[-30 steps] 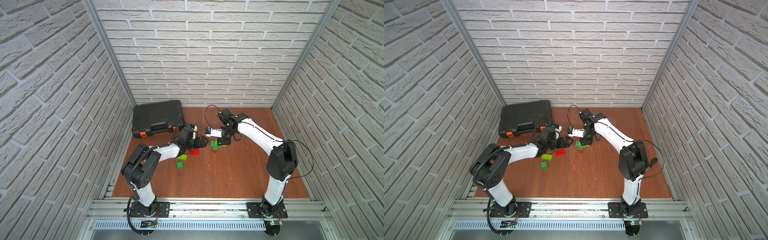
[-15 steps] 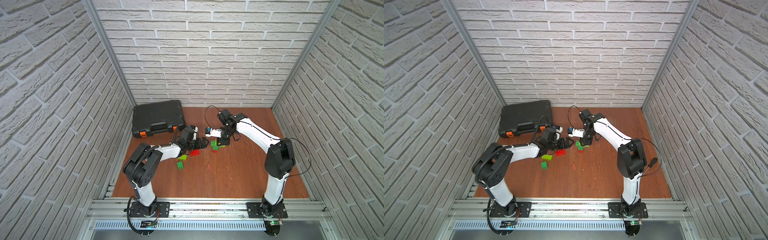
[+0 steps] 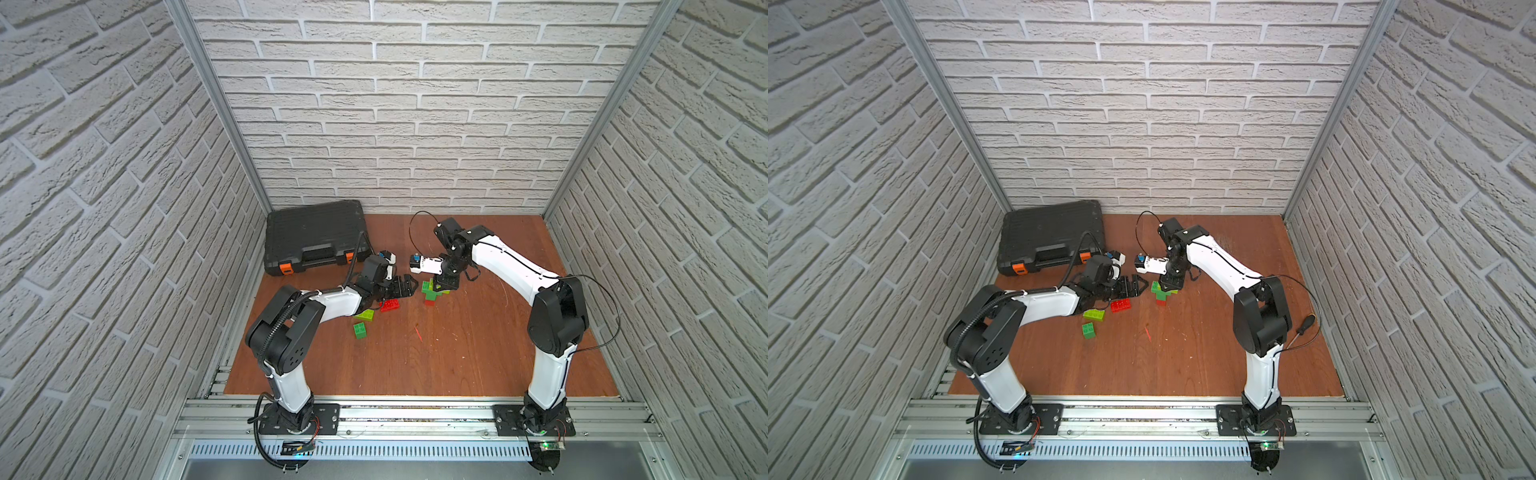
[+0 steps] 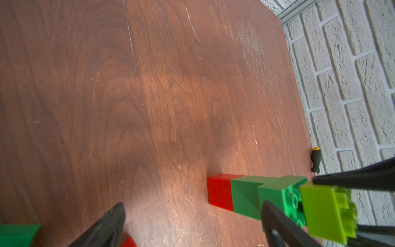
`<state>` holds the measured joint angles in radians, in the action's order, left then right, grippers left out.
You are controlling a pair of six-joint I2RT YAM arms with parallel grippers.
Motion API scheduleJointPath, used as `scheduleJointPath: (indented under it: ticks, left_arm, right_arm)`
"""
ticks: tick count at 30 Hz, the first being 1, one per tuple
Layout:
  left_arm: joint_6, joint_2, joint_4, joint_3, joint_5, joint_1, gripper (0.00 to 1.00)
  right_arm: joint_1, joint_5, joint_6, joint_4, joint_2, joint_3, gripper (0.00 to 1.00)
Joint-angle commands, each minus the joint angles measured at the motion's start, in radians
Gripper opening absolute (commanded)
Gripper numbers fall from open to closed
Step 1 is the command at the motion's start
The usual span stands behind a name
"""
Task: Assemble a spoon with lego
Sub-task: Assemble the lego brick with the lego brick.
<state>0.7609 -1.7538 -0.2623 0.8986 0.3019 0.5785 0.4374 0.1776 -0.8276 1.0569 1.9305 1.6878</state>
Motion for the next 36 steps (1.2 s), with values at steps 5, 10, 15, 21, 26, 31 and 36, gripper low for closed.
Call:
scheduleJointPath:
  ticks: [5,10,15,21,26,31,36]
  left_arm:
    - [0.001,-0.014,-0.044,0.024,0.019,0.007,0.98]
    - [0.0,-0.015,-0.048,0.028,0.023,0.008,0.98]
    - [0.001,-0.016,-0.048,0.032,0.028,0.011,0.98]
    - [0.003,-0.016,-0.052,0.03,0.027,0.014,0.98]
    - [0.0,-0.002,-0.042,0.02,0.013,0.013,0.98]
    - [0.0,0.004,-0.04,0.013,0.008,0.01,0.98]
    - [-0.003,0.013,-0.035,0.001,-0.001,0.009,0.98]
  right_arm:
    - [-0.005,0.002,-0.01,0.019,0.039,0.024,0.22]
    - [-0.004,0.001,-0.015,0.034,0.041,0.027,0.22]
    - [-0.002,-0.017,-0.021,0.059,0.076,0.023,0.21]
    - [0.007,-0.034,-0.008,0.09,0.104,0.024,0.2]
    - [0.007,-0.04,0.011,0.11,0.112,0.041,0.22]
    - [0.012,-0.083,0.018,0.136,0.137,0.026,0.23]
    - [0.019,-0.086,0.041,0.129,0.152,-0.007,0.22]
